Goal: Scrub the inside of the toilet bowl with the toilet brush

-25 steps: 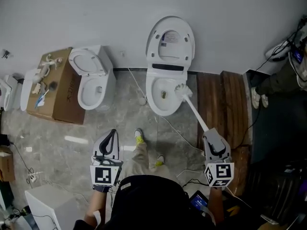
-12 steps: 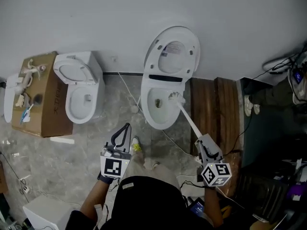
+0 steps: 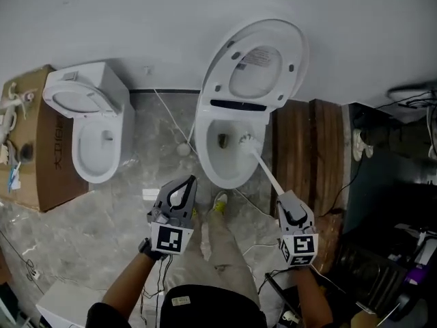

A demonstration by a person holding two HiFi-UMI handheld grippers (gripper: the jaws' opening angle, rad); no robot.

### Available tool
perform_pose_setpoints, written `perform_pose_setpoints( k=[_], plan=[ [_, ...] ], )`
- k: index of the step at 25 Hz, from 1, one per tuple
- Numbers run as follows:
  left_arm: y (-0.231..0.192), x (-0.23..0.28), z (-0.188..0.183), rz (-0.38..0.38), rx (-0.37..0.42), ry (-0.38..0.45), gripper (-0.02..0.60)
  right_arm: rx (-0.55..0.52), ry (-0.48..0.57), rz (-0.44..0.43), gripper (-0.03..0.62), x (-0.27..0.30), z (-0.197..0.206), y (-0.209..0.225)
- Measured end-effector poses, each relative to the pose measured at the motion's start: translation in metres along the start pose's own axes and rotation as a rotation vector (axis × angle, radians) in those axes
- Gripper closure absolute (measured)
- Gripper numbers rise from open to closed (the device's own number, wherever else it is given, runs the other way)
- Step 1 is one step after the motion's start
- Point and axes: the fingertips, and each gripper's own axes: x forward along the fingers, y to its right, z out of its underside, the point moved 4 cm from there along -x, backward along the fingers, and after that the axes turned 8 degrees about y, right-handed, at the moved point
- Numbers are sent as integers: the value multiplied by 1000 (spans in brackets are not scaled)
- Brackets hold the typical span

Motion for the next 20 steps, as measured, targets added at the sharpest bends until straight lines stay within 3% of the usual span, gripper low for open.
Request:
perform_pose_setpoints(
  k=[5, 10, 15, 20],
  plan=[
    [22, 35, 75, 66, 89, -34, 571, -19, -30, -51, 445, 76, 59, -2],
    [34, 53, 134, 59, 74, -74, 571, -73, -64, -90, 445, 146, 110, -8],
    [42, 69, 165, 51, 77, -98, 571, -134, -63, -154, 445, 202, 144, -18],
    [43, 81, 182, 69, 136, -110, 571, -169, -64, -206, 445, 252, 167, -31]
  ],
)
